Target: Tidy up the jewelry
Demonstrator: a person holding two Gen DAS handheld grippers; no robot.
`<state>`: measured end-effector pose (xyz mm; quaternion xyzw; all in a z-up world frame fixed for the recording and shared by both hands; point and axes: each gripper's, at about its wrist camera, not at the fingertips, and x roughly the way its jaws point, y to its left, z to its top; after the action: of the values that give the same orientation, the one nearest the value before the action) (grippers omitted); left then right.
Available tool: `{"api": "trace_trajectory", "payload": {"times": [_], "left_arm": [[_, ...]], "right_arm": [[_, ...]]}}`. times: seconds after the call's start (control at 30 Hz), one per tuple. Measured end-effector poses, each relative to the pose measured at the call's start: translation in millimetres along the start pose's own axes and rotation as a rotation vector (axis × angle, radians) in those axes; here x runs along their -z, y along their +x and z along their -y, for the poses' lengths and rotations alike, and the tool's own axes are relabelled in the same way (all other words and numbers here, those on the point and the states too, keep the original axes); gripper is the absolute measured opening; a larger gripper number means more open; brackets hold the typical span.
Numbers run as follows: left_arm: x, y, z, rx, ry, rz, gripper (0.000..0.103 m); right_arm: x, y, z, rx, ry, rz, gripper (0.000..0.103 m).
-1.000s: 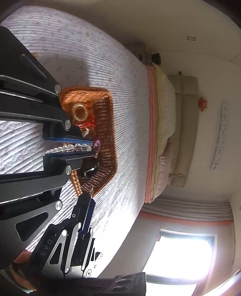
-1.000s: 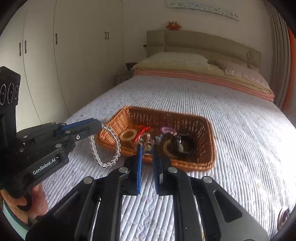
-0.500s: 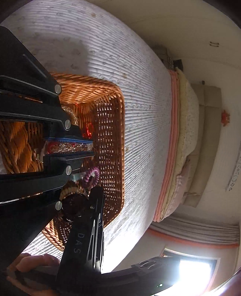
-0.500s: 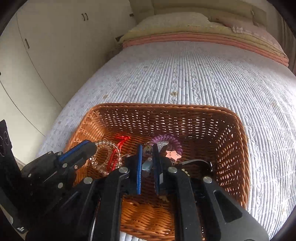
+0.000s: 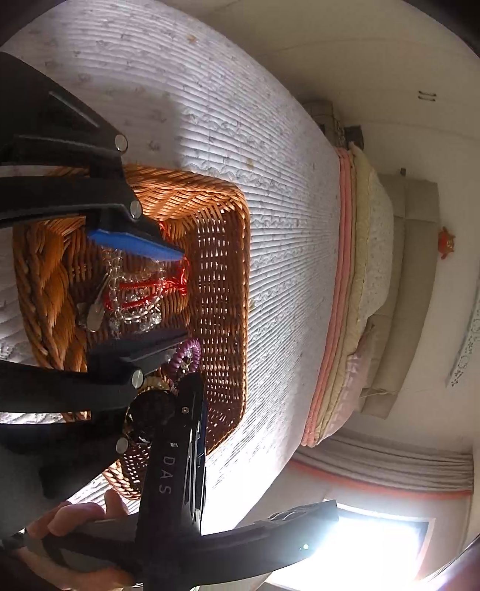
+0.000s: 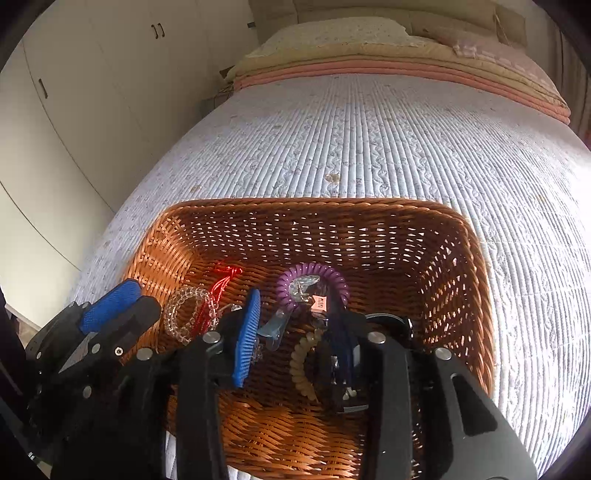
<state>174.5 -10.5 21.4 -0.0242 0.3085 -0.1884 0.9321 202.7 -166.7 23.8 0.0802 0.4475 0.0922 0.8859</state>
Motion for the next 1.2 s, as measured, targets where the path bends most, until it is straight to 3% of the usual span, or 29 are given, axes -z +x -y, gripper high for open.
{"api": "trace_trajectory", "payload": {"times": [0.07,0.13,0.23,0.3,0.4,0.47,0.6,0.67,0.83,0.97,1.2], "left_arm": [[0,-15,5,-0.003,0.011,0.026,0.044],[2,-35,11,0.001,0.018,0.058,0.053],[9,-73,22,-0.022,0.032,0.139,0.065],[15,-99,30,-0.045,0.045,0.185,0.066],[25,-136,44,-0.088,0.048,0.271,0.077],[33,-157,52,-0.110,0.052,0.330,0.078],[54,-176,61,-0.149,0.038,0.399,0.080],[66,-177,62,-0.157,0.018,0.404,0.080],[95,-176,63,-0.195,-0.018,0.434,0.080],[99,-174,68,-0.233,0.013,0.434,0.080],[111,-160,69,-0.220,0.025,0.394,0.080]], "right_arm": [[3,-16,-2,0.004,-0.008,0.027,0.039],[11,-38,-4,0.004,-0.015,0.073,0.039],[29,-82,-13,0.015,-0.038,0.173,0.040],[45,-109,-20,0.025,-0.053,0.244,0.044],[72,-147,-28,0.031,-0.068,0.357,0.047],[91,-166,-38,0.084,-0.099,0.437,0.049],[133,-187,-47,0.144,-0.104,0.608,0.086],[153,-192,-43,0.114,-0.089,0.673,0.090],[173,-179,-40,0.207,-0.094,0.666,0.090],[183,-172,-42,0.219,-0.124,0.646,0.090],[199,-162,-43,0.272,-0.125,0.669,0.090]]}}
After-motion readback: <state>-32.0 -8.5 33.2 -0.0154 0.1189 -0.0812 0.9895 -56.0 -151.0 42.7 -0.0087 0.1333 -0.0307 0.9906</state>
